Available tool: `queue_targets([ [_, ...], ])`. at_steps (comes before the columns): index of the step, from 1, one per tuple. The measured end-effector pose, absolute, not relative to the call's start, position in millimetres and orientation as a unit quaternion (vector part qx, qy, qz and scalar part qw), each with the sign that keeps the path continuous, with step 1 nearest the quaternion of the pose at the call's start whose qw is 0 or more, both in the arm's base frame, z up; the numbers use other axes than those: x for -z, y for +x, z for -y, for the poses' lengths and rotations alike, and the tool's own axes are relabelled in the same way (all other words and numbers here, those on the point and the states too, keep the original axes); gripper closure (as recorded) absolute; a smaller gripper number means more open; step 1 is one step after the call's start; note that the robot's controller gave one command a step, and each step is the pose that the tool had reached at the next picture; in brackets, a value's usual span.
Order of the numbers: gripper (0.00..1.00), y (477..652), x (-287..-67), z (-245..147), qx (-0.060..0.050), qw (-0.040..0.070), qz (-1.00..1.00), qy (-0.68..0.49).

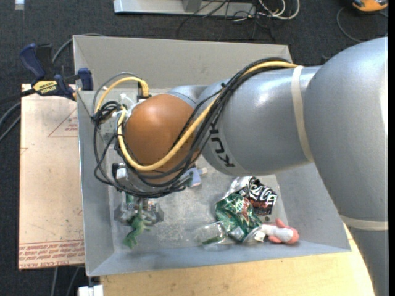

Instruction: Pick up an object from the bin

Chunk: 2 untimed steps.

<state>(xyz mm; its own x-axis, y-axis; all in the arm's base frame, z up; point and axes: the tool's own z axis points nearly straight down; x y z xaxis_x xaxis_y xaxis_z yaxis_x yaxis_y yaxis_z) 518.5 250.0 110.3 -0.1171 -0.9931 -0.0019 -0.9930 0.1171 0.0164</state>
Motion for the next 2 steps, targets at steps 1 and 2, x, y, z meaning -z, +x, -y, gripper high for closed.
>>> queue_targets([
  [1,1.0,518.7,-128,-250,0.007,0.004,0.747,0.664],
  [2,1.0,519.9,-140,-251,0.006,0.002,0.748,0.664],
])
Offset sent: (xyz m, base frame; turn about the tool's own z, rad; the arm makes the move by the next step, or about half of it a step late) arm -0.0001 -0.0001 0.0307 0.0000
